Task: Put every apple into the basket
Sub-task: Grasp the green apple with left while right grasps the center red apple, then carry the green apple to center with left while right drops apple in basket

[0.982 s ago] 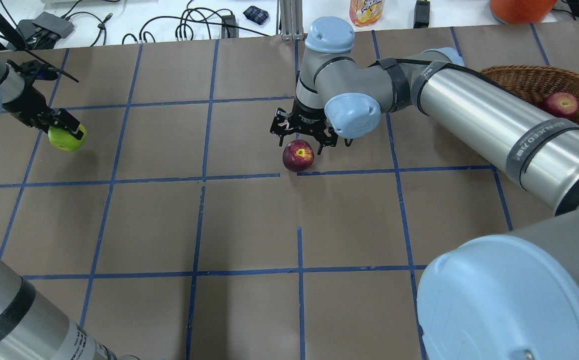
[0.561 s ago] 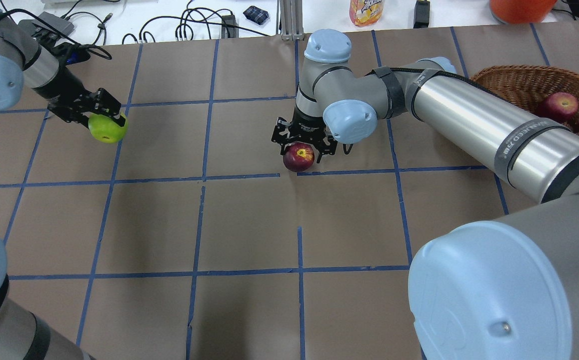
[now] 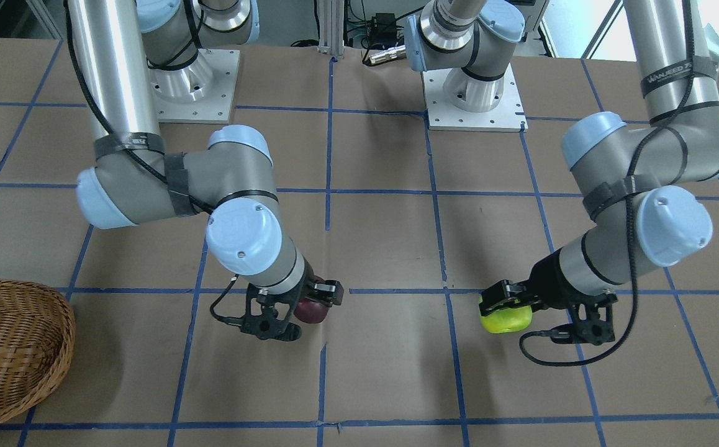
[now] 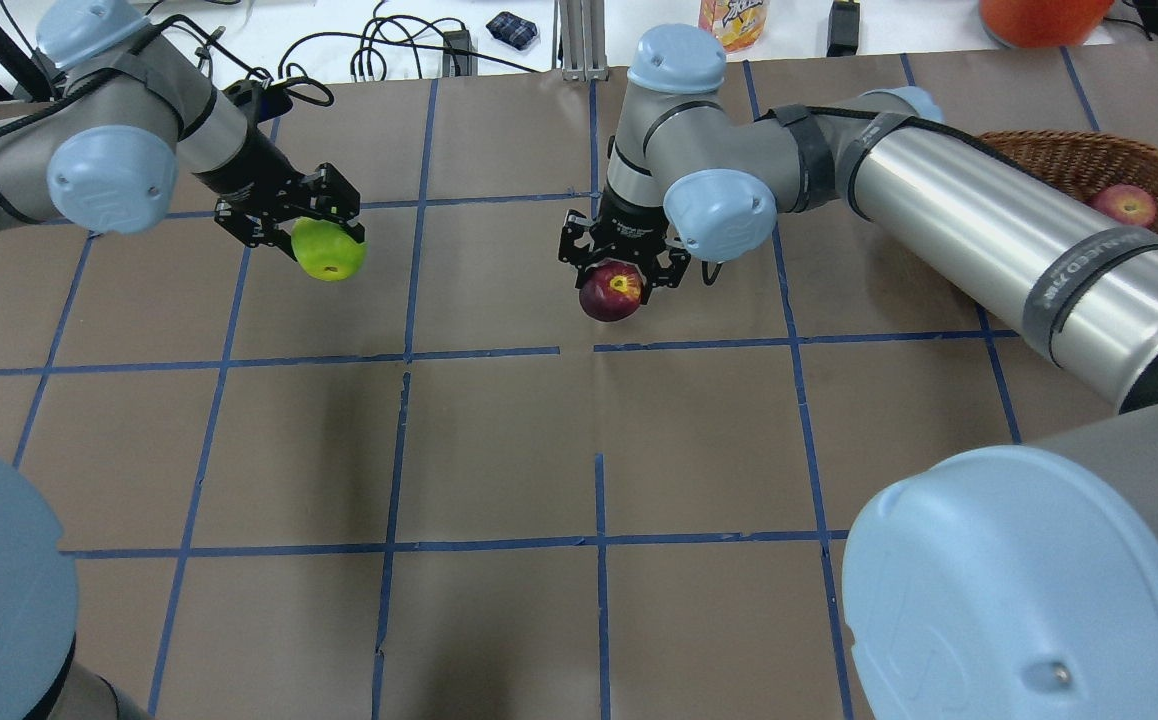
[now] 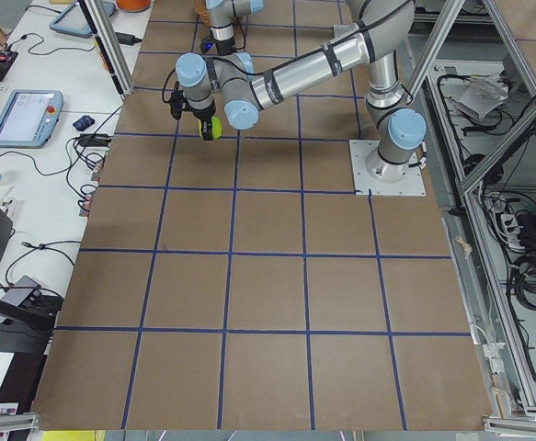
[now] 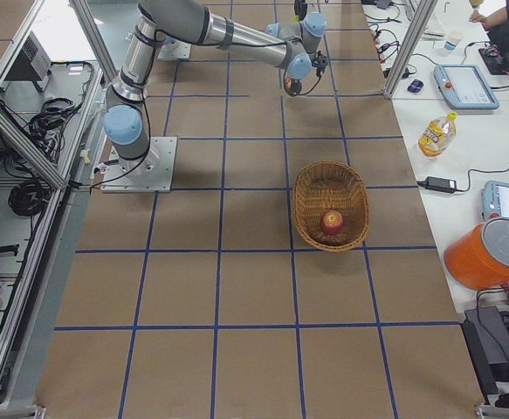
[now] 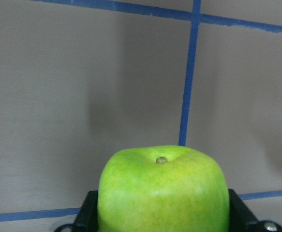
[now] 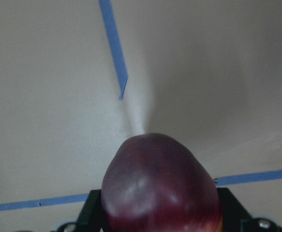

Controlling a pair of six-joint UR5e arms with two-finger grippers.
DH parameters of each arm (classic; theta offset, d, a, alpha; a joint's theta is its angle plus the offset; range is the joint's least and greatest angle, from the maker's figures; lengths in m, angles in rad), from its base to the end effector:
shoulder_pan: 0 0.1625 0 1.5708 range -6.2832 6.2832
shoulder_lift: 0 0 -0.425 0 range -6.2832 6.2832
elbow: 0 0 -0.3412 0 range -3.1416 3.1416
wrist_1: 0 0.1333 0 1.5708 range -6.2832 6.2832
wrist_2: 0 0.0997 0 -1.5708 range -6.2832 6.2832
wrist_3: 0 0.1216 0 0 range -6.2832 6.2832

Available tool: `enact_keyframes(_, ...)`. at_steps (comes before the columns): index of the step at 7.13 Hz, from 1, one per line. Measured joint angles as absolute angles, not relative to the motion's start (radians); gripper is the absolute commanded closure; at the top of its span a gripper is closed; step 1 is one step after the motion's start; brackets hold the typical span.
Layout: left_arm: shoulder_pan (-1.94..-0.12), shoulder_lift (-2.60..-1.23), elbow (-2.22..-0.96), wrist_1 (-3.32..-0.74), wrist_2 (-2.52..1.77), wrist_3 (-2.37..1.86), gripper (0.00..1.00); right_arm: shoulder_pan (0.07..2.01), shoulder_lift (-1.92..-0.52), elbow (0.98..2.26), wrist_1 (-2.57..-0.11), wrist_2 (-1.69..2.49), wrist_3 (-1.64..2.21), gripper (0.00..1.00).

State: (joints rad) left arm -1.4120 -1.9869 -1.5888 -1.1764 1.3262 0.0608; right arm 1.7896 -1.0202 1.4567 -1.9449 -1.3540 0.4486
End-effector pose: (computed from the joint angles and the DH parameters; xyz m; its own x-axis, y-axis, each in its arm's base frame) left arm -0.0696 -0.5948 0.2859 -0.9643 -0.1027 0.2439 -0.0996 0.9947 0.0249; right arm 0.2910 -0.5742 0.2557 -0.9556 0.2433 -0.1664 0.2195 0.9641 0.1493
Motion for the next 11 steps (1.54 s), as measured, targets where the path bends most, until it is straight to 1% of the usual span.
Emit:
enact_keyframes(2,-1.577,-2.019,-1.595,-1.028,1.329,-0.139,0.64,1.634,-1.098,1.381,-1.763,-1.387,0.340,1.00)
enact_keyframes(4,-1.751,-2.048,-1.602,-0.964,1.375,-0.298,0.56,1.450,-1.127,1.339,-1.689,-1.536,0.122,1.00)
enact_keyframes(5,-1.810,-2.060,-1.607,-0.952,1.434,-0.339,0.50,1.370,-1.127,1.334,-1.690,-1.586,0.006,1.00)
enact_keyframes(7,-1.869,-2.083,-1.611,-0.945,1.477,-0.407,0.09,1.239,-1.102,1.334,-1.759,-1.635,-0.205,1.00)
enact_keyframes(8,-1.889,-2.094,-1.611,-0.943,1.482,-0.429,0.00,1.201,-1.071,1.336,-1.805,-1.640,-0.259,1.00)
enact_keyframes(10,-1.905,-2.114,-1.610,-0.944,1.488,-0.444,0.00,1.165,-1.004,1.342,-1.892,-1.664,-0.313,1.00)
enact_keyframes(11,-1.905,-2.112,-1.608,-0.944,1.489,-0.439,0.00,1.157,-0.981,1.345,-1.919,-1.678,-0.327,0.90)
